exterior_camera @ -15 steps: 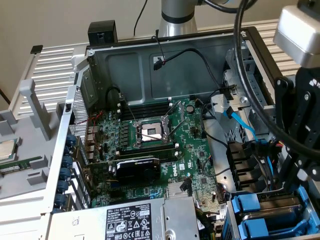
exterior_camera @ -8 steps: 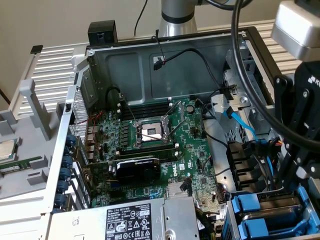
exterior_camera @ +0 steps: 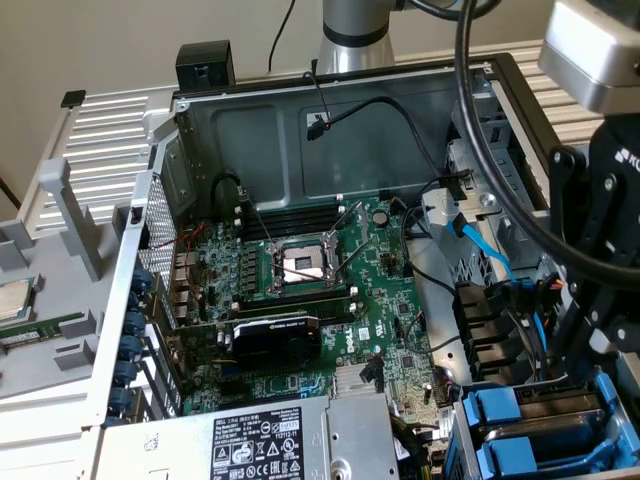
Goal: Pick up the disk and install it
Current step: 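Insert the first disk wire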
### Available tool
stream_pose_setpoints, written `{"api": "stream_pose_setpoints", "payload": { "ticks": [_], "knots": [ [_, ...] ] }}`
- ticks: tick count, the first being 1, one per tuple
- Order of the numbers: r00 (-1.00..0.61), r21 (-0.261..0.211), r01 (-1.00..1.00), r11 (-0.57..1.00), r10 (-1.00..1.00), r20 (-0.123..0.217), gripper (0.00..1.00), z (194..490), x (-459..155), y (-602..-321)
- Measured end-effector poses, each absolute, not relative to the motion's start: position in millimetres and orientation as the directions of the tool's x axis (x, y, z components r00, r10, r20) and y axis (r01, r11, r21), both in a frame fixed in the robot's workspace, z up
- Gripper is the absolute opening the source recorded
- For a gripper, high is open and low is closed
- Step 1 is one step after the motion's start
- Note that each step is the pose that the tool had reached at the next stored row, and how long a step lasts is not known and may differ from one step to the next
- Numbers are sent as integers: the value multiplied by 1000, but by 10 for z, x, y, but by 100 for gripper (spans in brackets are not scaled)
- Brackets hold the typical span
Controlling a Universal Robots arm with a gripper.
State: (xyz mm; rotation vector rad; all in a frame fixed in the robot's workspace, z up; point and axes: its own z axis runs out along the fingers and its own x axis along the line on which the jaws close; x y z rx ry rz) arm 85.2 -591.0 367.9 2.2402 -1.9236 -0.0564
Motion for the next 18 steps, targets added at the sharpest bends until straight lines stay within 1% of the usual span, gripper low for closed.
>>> {"api": "stream_pose_setpoints", "payload": {
  "ticks": [7, 18],
  "knots": [
    [150, 168, -977, -132, -983, 101, 16, 3679, 896, -5872],
    [150, 168, -977, -132, -983, 102, 16, 3679, 897, -5871]
  ]
}}
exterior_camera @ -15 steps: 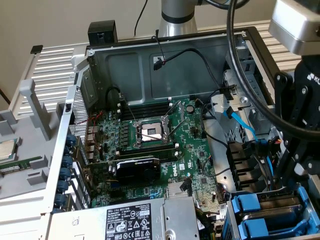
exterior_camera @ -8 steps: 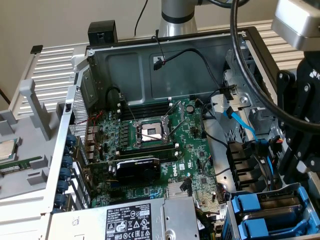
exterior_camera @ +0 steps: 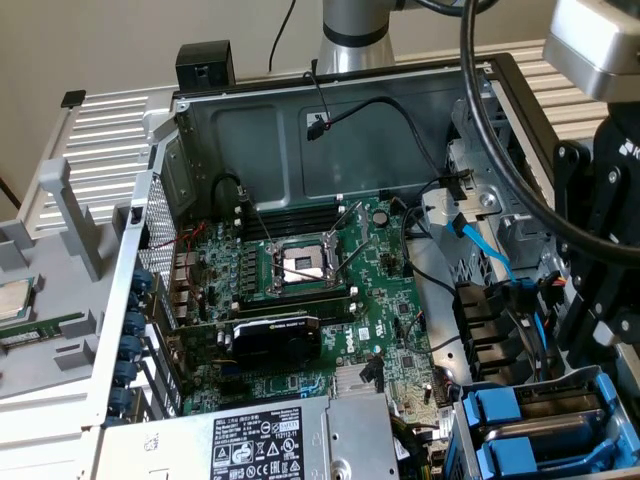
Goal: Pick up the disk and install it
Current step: 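Insert the first disk wire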
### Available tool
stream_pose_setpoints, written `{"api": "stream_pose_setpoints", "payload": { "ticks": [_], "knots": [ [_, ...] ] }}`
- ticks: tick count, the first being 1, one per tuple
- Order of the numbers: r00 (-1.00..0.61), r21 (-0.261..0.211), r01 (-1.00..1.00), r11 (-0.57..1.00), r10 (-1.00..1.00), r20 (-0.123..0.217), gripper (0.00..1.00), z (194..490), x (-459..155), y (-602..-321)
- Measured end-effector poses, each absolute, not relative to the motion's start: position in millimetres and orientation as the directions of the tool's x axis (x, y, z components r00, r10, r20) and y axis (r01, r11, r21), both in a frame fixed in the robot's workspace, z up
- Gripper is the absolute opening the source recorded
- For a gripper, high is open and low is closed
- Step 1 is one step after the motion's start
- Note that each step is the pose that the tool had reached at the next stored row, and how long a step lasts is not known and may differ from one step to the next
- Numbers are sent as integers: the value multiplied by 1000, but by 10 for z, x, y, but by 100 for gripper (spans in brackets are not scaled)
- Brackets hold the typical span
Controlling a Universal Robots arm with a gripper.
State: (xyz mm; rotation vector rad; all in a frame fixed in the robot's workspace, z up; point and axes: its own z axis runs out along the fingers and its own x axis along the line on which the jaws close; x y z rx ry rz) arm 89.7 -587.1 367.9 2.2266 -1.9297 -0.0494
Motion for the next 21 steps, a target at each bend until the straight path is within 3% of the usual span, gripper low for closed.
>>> {"api": "stream_pose_setpoints", "payload": {
  "ticks": [9, 21],
  "knots": [
    [132, 164, -980, -114, -986, 102, 16, 3670, 896, -5852],
    [-17, 179, -983, 34, -995, 100, 16, 3640, 896, -5854]
  ]
}}
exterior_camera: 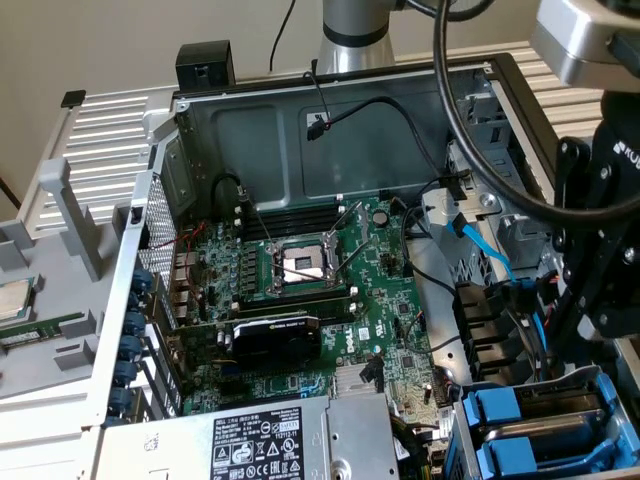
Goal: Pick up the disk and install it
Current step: 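Insert the first disk wire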
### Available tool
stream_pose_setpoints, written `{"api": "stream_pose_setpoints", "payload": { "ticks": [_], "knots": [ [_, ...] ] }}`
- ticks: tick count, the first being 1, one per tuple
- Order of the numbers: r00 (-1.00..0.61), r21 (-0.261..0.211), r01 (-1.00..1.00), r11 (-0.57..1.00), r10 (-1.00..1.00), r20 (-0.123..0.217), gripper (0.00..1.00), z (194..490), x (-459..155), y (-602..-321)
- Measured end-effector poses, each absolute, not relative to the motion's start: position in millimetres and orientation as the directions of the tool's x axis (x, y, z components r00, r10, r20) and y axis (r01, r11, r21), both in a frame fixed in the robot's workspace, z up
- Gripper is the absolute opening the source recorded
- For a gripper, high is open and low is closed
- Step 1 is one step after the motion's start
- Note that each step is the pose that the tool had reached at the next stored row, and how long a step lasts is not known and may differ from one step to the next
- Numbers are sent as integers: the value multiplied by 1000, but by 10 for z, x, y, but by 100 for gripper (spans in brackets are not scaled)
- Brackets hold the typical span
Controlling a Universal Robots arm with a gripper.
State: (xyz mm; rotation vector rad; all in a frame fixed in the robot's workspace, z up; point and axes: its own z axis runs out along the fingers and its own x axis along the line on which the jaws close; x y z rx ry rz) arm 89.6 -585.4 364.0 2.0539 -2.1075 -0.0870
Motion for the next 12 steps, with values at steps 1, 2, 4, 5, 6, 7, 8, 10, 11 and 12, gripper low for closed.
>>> {"api": "stream_pose_setpoints", "payload": {
  "ticks": [1, 2, 4, 5, 6, 7, 8, 10, 11, 12],
  "knots": [
    [-24, 179, -983, 42, -995, 100, 16, 3638, 895, -5854],
    [-31, 180, -983, 49, -995, 99, 16, 3633, 895, -5855],
    [-43, 182, -981, 61, -994, 100, 16, 3623, 896, -5855],
    [-46, 184, -981, 64, -994, 100, 16, 3618, 897, -5855],
    [-49, 185, -980, 67, -994, 100, 16, 3611, 898, -5855],
    [-51, 186, -980, 69, -994, 100, 16, 3604, 899, -5857],
    [-54, 186, -980, 72, -994, 100, 16, 3597, 901, -5860],
    [-58, 186, -980, 76, -993, 100, 16, 3582, 911, -5865],
    [-59, 186, -979, 77, -993, 100, 16, 3575, 917, -5868],
    [-60, 187, -979, 78, -993, 100, 16, 3570, 924, -5872]
  ]
}}
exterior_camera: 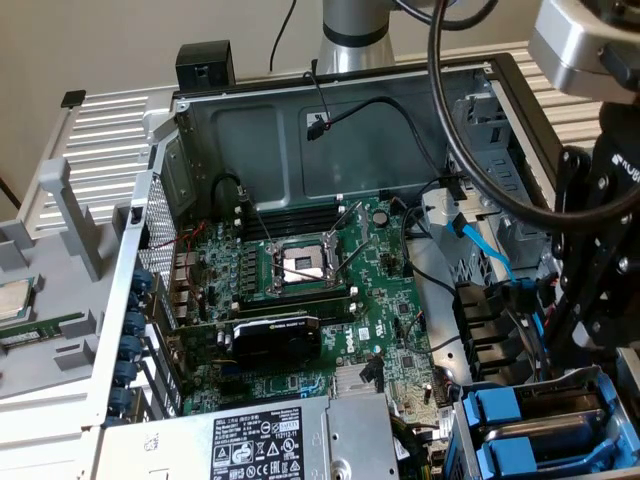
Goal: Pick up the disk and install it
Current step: 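Insert the first disk wire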
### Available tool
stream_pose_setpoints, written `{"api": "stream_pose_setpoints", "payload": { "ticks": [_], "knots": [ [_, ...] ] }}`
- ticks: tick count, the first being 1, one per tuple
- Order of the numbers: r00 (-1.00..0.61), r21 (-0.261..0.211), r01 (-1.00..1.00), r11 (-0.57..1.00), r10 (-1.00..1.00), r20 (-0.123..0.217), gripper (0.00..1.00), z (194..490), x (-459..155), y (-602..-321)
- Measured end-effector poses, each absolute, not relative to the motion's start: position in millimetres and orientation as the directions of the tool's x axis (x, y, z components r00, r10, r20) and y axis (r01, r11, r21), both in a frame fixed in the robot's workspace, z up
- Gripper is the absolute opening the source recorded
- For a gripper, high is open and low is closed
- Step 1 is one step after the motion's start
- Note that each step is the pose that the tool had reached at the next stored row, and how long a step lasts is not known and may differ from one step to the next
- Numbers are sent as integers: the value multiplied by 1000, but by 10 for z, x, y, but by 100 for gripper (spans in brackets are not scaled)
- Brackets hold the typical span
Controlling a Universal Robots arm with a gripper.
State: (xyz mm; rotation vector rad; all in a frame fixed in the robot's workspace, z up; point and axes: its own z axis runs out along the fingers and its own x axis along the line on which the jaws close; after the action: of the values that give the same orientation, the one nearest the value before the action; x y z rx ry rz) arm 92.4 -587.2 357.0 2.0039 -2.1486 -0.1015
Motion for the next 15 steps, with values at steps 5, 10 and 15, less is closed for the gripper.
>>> {"api": "stream_pose_setpoints", "payload": {
  "ticks": [5, 10, 15],
  "knots": [
    [-63, 190, -978, 81, -993, 100, 16, 3543, 929, -5891],
    [-63, 195, -978, 75, -996, 66, 16, 3533, 929, -5958],
    [-64, 196, -978, 73, -997, 49, 16, 3515, 929, -5995]
  ]
}}
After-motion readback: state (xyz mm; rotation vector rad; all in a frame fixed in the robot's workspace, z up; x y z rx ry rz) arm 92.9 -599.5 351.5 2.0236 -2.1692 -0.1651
